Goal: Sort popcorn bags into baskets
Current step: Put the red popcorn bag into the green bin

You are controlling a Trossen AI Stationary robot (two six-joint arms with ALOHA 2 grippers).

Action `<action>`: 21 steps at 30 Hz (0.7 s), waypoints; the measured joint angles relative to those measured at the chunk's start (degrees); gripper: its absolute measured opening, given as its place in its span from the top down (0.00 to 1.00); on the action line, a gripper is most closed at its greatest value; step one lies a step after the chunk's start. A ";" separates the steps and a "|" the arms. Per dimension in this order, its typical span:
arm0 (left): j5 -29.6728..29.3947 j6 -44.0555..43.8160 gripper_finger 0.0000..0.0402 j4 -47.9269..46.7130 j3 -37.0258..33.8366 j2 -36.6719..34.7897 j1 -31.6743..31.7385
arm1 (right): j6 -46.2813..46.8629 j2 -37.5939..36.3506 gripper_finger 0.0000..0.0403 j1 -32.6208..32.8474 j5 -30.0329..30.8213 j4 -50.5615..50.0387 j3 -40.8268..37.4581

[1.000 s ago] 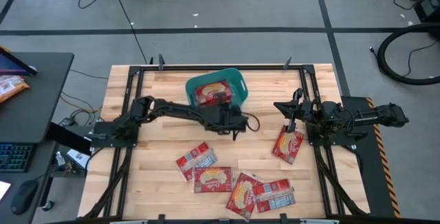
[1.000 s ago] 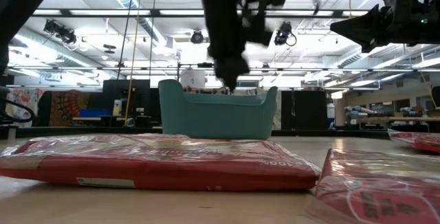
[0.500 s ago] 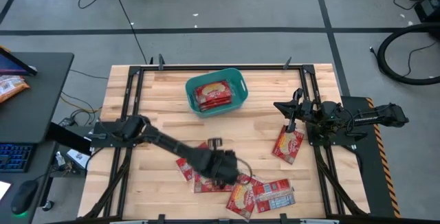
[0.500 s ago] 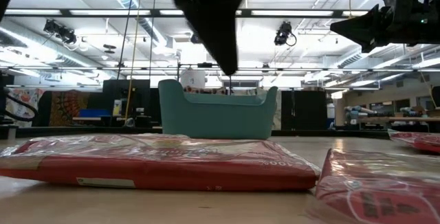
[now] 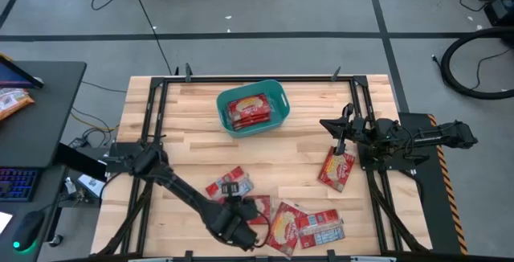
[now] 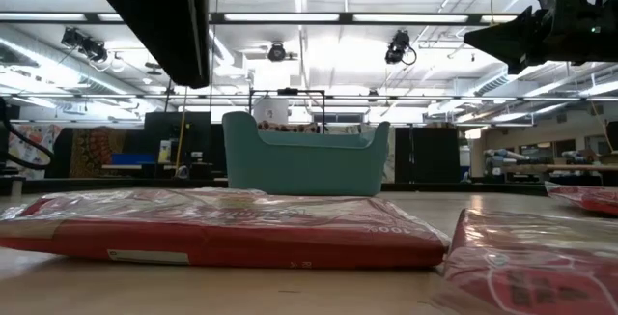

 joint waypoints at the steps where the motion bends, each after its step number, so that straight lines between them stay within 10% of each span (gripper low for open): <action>1: -0.05 -1.77 0.77 -0.02 -0.01 0.00 -0.28 | 0.01 0.00 0.95 -0.01 -0.02 0.02 0.00; 21: -0.09 -17.22 0.62 1.65 -0.02 0.00 -2.54 | 0.01 0.00 0.95 -0.01 -0.02 0.00 0.00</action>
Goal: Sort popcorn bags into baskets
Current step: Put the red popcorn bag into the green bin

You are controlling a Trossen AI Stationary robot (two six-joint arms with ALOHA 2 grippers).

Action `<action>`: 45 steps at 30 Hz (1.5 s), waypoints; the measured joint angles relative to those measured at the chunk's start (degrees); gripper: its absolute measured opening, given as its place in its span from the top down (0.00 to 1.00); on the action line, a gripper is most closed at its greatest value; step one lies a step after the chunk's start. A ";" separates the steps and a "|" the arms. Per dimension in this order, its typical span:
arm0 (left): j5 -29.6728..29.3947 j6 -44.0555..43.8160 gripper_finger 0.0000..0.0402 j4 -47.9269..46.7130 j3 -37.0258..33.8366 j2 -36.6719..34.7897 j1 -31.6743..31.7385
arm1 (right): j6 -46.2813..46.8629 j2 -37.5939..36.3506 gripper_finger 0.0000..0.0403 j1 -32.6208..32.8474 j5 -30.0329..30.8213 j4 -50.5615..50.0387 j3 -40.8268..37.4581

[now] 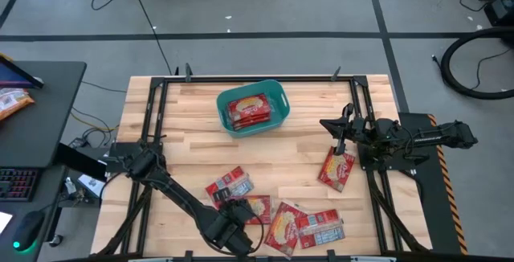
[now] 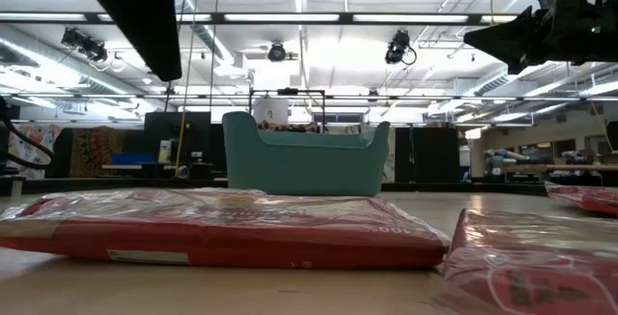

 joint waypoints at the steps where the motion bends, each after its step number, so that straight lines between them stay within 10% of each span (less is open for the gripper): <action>1: 0.00 0.12 0.61 0.99 0.00 0.00 -0.01 | 0.00 0.00 0.95 0.00 -0.01 0.00 0.00; 31: -2.72 18.31 0.59 14.03 0.27 11.64 -1.92 | -0.01 -0.02 0.95 0.02 -0.01 0.15 0.00; 45: -2.54 13.58 0.96 12.19 0.34 11.96 -2.46 | -0.01 -0.02 0.95 0.02 -0.01 0.04 0.00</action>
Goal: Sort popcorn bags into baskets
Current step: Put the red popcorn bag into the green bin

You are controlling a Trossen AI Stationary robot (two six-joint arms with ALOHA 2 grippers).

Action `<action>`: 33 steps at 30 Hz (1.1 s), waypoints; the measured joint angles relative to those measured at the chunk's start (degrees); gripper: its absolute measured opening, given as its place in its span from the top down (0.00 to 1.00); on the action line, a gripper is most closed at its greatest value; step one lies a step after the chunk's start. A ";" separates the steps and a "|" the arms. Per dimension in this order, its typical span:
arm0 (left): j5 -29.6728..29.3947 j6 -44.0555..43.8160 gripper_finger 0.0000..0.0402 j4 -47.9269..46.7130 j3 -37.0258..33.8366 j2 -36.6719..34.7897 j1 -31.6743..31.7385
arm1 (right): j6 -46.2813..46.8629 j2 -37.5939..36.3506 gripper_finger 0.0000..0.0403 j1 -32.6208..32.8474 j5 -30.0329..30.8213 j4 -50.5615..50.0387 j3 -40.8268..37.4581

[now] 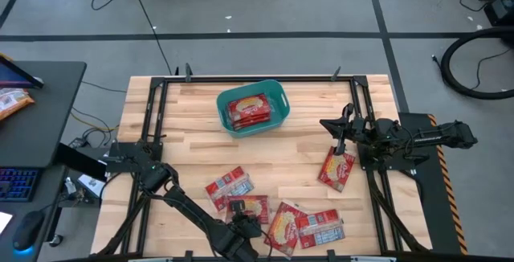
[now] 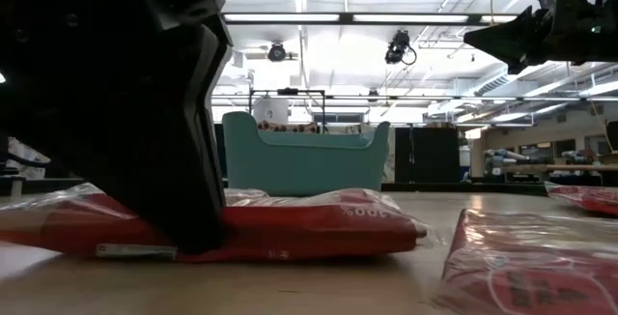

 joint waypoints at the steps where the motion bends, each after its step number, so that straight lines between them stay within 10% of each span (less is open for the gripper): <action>1: 0.01 0.00 0.96 -0.12 0.20 0.00 0.00 | 0.01 0.00 0.95 -0.01 0.00 0.01 0.00; 22: -9.05 1.66 0.99 -32.86 21.47 0.46 4.64 | -0.01 0.00 0.95 -0.02 0.00 -0.02 0.00; 33: -15.95 19.00 0.99 -33.17 23.66 -1.89 12.39 | 0.01 0.00 0.95 0.00 0.00 0.00 0.00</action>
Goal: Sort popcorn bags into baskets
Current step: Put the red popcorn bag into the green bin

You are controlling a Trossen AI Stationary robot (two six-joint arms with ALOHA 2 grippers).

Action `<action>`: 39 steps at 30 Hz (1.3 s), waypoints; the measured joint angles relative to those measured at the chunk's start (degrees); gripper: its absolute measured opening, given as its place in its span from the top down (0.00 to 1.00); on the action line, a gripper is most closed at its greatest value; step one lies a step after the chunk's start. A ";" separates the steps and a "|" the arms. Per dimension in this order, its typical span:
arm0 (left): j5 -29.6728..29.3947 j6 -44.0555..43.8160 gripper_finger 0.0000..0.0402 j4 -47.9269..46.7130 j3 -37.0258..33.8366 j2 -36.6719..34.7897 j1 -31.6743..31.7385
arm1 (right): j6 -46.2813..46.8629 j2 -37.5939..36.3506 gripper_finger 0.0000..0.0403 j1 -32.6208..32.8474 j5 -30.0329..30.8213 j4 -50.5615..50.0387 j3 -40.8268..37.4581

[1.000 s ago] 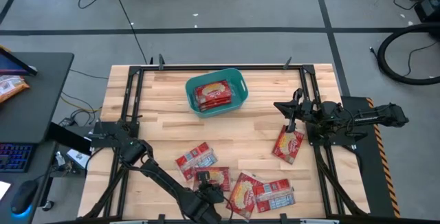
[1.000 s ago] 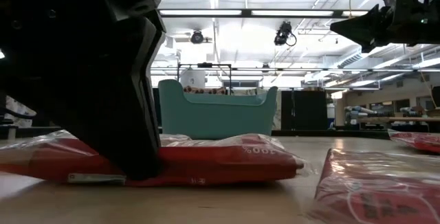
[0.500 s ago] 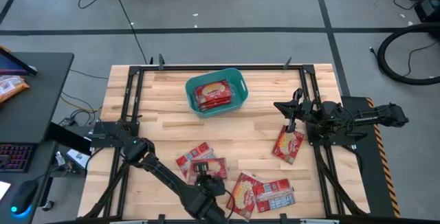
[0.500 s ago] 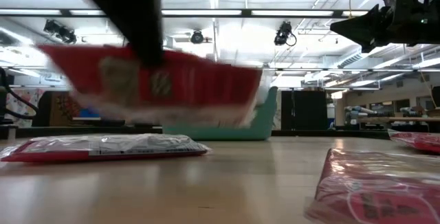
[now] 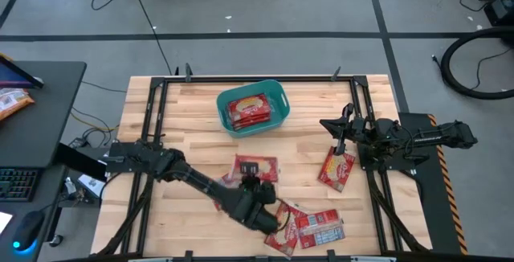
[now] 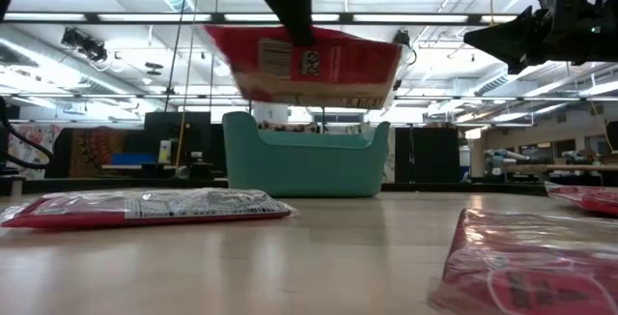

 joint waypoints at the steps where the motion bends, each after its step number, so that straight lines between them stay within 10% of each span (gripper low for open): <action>1: -0.55 1.53 0.99 -0.03 -0.01 -0.37 0.81 | -0.01 0.00 0.95 -0.02 0.01 -0.02 0.00; 11: -5.14 11.08 0.99 0.00 -0.01 -2.50 12.47 | 0.00 0.00 0.95 0.00 0.02 0.00 0.00; 28: 7.94 21.98 0.98 11.04 -0.74 -2.57 38.38 | -0.01 0.00 0.95 -0.01 0.00 -0.02 0.00; 39: 14.75 22.75 0.88 8.44 -0.74 -2.57 41.18 | 0.00 0.01 0.95 -0.02 0.00 -0.02 0.00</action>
